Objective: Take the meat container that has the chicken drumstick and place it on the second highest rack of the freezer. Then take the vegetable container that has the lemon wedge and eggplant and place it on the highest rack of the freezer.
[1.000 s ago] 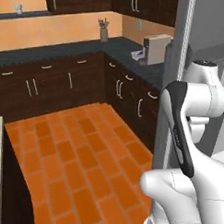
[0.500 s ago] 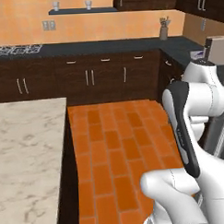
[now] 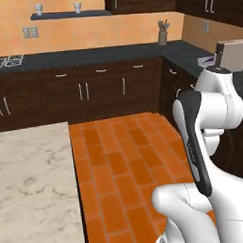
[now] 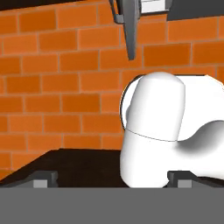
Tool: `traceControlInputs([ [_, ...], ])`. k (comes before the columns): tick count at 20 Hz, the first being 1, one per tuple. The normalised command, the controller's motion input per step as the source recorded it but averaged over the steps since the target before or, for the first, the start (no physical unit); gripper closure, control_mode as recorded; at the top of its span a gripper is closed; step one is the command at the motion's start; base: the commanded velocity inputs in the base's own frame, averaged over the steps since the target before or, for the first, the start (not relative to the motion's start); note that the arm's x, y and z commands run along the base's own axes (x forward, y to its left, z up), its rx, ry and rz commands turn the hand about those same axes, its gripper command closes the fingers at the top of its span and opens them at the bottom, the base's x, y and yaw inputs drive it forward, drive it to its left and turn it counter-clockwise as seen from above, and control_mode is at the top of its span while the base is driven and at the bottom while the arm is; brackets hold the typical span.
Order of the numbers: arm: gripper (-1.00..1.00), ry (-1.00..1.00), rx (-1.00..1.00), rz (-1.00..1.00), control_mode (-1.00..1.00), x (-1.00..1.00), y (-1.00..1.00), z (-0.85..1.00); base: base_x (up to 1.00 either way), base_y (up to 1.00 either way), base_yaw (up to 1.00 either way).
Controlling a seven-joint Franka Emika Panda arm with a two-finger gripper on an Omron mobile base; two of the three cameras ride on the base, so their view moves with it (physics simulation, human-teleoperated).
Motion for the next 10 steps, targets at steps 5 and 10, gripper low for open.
traceControlInputs([
  [5,-1.0,0.0,0.0,0.0,1.0,0.0,0.0,0.0,1.0,0.01,-0.21],
  [10,-1.0,0.0,0.0,0.0,1.0,0.0,0.0,0.0,1.0,0.03,-0.21],
])
